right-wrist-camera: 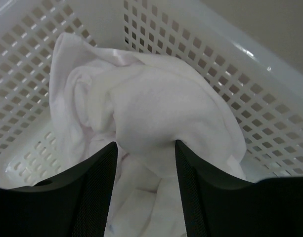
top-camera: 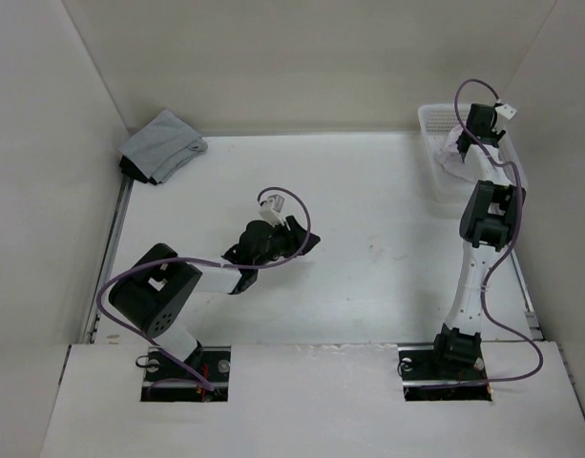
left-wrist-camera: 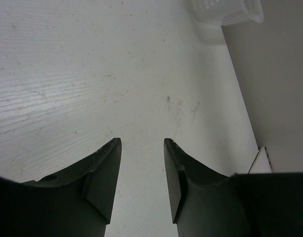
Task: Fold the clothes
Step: Grab the tank top from the pile
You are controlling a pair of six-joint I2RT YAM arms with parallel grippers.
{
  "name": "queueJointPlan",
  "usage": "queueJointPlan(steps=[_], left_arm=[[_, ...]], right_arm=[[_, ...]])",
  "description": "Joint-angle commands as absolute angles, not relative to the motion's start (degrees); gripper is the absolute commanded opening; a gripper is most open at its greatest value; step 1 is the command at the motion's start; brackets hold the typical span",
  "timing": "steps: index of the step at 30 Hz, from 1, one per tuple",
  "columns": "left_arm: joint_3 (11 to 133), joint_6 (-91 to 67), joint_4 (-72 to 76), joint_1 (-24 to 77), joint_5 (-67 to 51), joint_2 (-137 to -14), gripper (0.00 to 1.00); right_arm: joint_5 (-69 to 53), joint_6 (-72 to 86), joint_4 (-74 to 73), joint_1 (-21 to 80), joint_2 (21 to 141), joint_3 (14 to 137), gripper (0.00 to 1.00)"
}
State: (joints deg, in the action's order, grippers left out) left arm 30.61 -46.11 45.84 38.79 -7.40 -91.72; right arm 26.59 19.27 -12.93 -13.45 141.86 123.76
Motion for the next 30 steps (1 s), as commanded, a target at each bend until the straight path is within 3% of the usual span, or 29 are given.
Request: queueJointPlan(steps=[1,2,5,7,10,17,26,30], left_arm=[[28.83,-47.72,51.50,36.96,-9.05,-91.32,0.38],[28.74,-47.81,51.76,36.70,-9.05,-91.32,0.38],[28.30,-48.78,52.56,35.90,-9.14,-91.49,0.38],[28.30,-48.87,52.56,35.81,-9.32,-91.67,0.38],[28.56,-49.13,52.65,35.81,-9.58,-92.20,0.38],[27.60,-49.83,54.14,34.50,-9.76,-91.58,0.38],[23.12,-55.37,53.26,25.63,-9.32,-84.92,0.38],[20.04,-57.74,49.06,19.65,-6.95,-74.82,0.40]], right_arm=[[29.97,17.84,-18.62,-14.19,145.45,133.13,0.50],[29.97,17.84,-18.81,-14.28,145.63,133.59,0.48],[29.01,18.02,-18.11,-14.55,145.20,132.82,0.11],[27.96,18.80,-14.27,-14.37,141.80,127.75,0.01],[23.57,21.52,-2.41,-14.28,129.34,114.13,0.00],[15.39,25.75,5.62,-9.46,104.97,100.03,0.00],[10.02,27.07,6.33,10.22,77.02,87.03,0.01],[9.84,29.96,8.43,22.52,64.18,71.49,0.03]])
